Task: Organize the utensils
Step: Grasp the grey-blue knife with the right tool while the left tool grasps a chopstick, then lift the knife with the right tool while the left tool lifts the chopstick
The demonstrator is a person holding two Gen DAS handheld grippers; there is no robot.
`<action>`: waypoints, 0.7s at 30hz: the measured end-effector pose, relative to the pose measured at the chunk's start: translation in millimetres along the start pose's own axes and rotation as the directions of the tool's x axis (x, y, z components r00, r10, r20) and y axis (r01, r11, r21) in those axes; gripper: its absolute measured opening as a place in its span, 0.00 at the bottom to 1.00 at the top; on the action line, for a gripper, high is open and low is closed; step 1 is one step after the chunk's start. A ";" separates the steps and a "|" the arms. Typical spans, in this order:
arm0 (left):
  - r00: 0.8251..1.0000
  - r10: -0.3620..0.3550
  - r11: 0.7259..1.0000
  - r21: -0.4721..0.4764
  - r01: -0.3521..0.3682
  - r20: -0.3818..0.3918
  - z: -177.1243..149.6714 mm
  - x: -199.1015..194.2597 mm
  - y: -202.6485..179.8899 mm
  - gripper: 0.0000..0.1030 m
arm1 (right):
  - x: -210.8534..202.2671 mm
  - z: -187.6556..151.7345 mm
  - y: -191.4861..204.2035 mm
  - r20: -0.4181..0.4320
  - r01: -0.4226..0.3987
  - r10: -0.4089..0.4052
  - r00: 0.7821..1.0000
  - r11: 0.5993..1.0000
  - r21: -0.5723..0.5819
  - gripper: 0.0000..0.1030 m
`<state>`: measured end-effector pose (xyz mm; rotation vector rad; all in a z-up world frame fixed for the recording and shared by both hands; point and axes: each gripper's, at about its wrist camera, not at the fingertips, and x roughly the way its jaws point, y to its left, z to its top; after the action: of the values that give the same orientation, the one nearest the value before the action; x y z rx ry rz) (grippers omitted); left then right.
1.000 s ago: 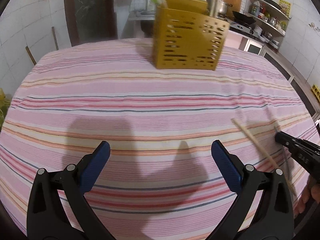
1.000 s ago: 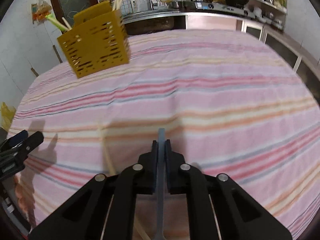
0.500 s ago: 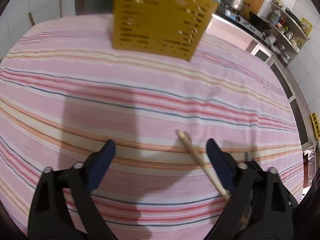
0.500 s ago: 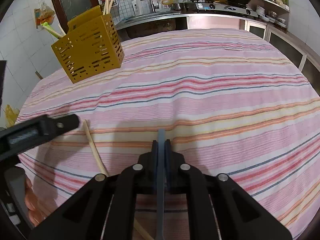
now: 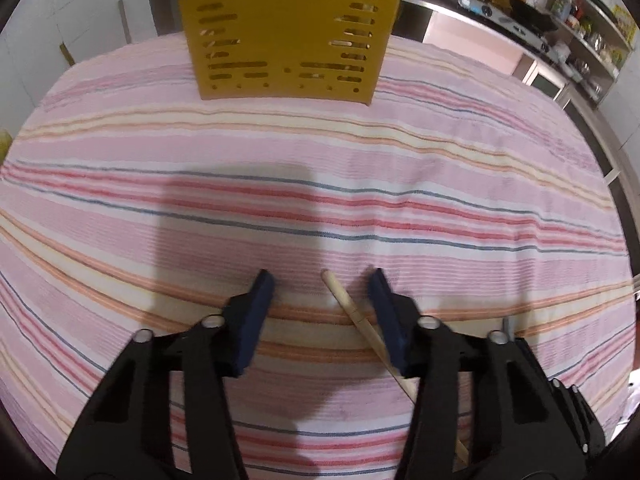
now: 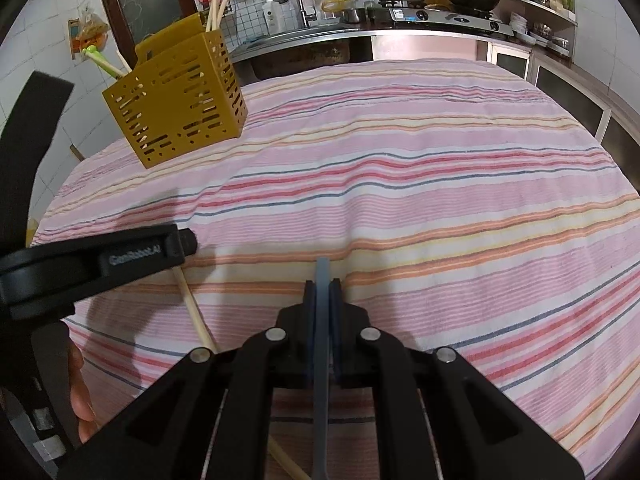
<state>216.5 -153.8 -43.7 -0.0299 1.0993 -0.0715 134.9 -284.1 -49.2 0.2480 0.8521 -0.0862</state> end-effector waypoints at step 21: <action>0.992 0.019 0.955 0.291 -0.056 0.128 -4.3 -10.1 71.1 0.07 | 8.4 15.8 25.0 -0.041 -0.009 0.008 0.999 1.000 -0.030 0.07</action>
<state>211.2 -82.1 -40.9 0.2515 0.9549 -0.1966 156.4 -263.7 -41.1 0.2260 0.8927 -0.0605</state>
